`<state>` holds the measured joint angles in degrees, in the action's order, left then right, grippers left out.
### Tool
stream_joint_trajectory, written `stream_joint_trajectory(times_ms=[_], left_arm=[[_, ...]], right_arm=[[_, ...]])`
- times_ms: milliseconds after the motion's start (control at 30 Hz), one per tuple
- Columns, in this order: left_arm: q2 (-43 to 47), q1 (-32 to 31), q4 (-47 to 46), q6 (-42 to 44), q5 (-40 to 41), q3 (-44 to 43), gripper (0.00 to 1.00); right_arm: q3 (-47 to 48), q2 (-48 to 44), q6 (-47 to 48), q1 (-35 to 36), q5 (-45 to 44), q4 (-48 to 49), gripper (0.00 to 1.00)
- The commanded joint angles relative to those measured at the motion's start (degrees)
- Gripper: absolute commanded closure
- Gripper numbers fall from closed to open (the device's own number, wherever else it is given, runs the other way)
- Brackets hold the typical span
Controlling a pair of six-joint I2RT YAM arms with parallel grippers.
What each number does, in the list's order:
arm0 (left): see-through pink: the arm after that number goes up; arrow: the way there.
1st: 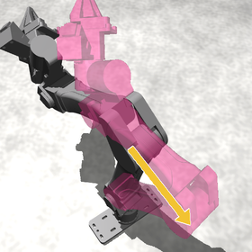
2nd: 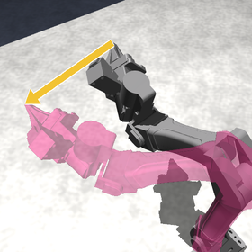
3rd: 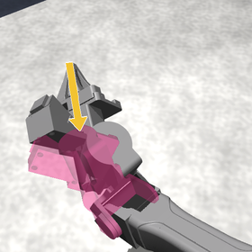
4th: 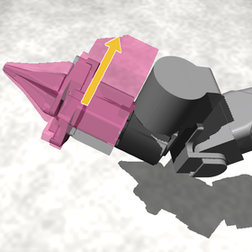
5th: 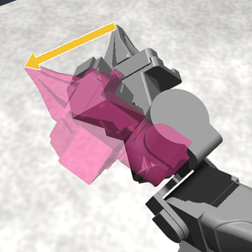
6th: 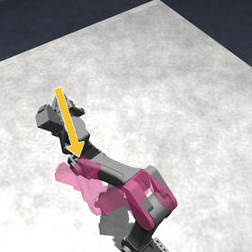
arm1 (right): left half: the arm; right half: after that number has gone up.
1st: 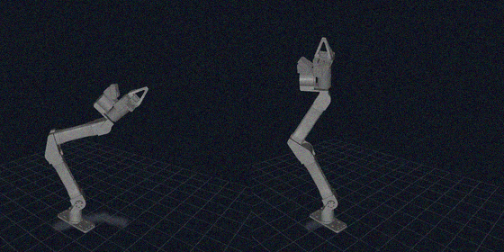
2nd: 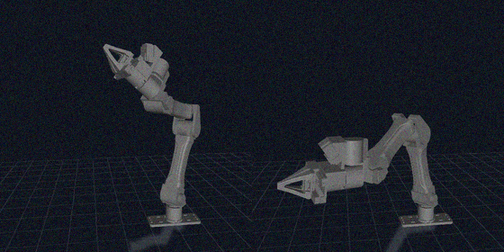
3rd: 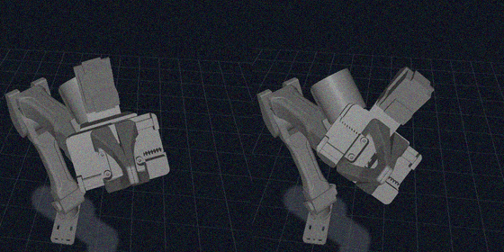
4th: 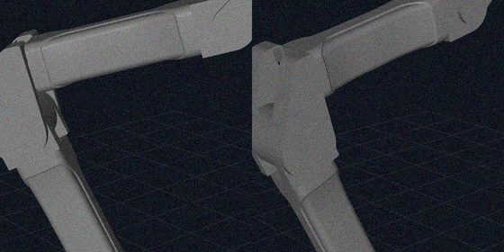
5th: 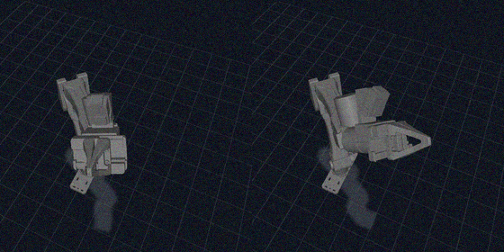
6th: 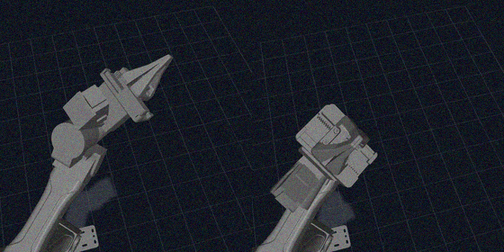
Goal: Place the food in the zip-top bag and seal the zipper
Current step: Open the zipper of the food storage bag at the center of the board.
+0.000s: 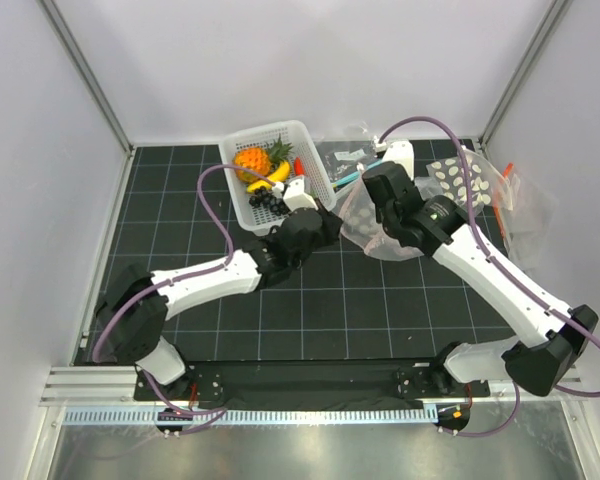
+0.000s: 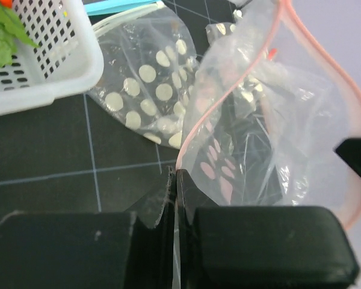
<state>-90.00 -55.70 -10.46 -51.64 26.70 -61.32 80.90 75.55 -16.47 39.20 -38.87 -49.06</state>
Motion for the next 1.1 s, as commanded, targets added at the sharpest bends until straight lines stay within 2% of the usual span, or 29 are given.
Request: stream_joint_trajectory(times_ms=[0, 67, 100, 133, 200, 233, 333, 533, 600, 833, 1000, 1067], left_arm=[[-3.51, 2.35, 0.71, -2.15, -6.04, -1.26, 0.96], [-4.22, 3.05, -0.26, -1.89, -7.09, -1.08, 0.92], [-4.05, 3.4, -1.74, -1.37, -7.53, -0.73, 0.87], [-3.7, 3.41, -2.19, -0.75, -7.89, -0.64, 0.73], [-2.12, 3.41, -2.55, 2.06, -7.98, -0.64, 0.53], [-1.42, 3.58, -1.94, 3.02, -7.89, -0.99, 0.32], [0.61, 4.63, 3.49, 5.58, -9.2, -3.45, 0.12], [1.75, 8.85, 10.28, 9.44, -19.57, -9.25, 0.06], [1.93, 9.91, 11.59, 11.37, -22.21, -10.13, 0.0], [-2.46, 10.61, 18.89, 16.39, -28.44, -18.65, 0.0], [-6.15, 10.62, 19.51, 16.65, -30.56, -22.08, 0.01], [-8.51, 10.61, 19.95, 16.92, -31.53, -23.92, 0.05]], right_arm=[[-0.83, -3.21, 2.49, -0.7, -4.02, 7.74, 0.99], [-1.45, -3.3, 3.89, -0.7, -3.14, 9.15, 0.99], [-2.06, -3.3, 4.34, -0.7, -2.7, 9.42, 0.99], [-2.24, -3.04, 5.12, -0.7, -2.35, 9.42, 0.99], [-2.85, -2.6, 5.57, -0.79, -2.17, 9.07, 0.99], [-3.03, -2.6, 5.66, -0.79, -2.0, 8.89, 0.99], [-4.7, -3.21, 6.62, -0.79, 0.37, 9.77, 0.99], [-6.81, -4.27, 6.45, -0.79, 5.38, 11.44, 0.99], [-6.72, -4.36, 6.45, -0.88, 6.61, 11.44, 0.99], [-5.93, -4.44, 6.36, -0.88, 9.43, 11.09, 0.99], [-4.44, -4.44, 6.45, -0.97, 10.31, 10.39, 0.99], [-4.0, -4.62, 6.45, -0.79, 10.66, 10.21, 0.99]])
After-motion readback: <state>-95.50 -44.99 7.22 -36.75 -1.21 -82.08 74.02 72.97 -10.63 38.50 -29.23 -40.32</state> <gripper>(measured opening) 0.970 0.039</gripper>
